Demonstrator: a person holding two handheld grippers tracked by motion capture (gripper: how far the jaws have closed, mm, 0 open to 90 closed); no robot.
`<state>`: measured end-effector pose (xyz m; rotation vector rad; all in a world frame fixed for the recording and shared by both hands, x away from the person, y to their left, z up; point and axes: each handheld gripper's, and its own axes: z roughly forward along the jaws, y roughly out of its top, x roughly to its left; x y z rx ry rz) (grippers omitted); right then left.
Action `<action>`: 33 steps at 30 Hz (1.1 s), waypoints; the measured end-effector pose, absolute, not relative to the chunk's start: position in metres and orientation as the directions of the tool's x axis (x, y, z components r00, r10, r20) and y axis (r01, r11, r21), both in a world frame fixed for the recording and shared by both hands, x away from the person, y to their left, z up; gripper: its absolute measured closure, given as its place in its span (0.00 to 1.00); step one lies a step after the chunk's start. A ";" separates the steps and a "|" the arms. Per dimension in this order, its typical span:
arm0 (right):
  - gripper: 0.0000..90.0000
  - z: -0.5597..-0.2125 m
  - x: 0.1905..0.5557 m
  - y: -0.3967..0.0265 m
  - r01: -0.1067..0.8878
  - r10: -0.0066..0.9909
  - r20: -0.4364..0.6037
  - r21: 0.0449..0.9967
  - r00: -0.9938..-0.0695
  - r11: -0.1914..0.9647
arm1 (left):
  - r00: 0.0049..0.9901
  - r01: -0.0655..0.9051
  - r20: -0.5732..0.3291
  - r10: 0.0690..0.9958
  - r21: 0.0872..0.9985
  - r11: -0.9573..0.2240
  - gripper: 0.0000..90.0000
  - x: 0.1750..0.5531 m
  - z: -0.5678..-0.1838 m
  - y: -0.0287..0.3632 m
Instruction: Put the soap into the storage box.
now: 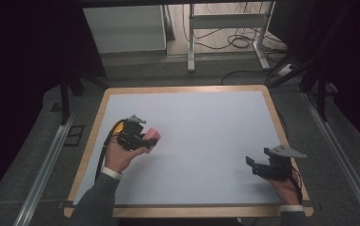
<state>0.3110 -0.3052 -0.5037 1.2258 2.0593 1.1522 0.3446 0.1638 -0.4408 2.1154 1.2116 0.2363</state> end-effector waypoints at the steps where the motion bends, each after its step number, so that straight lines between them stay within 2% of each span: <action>1: 0.18 -0.504 0.311 -0.305 0.472 0.874 0.017 0.847 -0.485 0.245 | 0.548 0.694 -0.166 0.820 0.637 -0.335 0.67 0.345 -0.440 0.166; 33: 0.18 -0.504 0.311 -0.308 0.478 0.884 0.005 0.843 -0.467 0.248 | 0.478 0.721 -0.176 0.861 0.639 -0.270 0.67 0.351 -0.436 0.197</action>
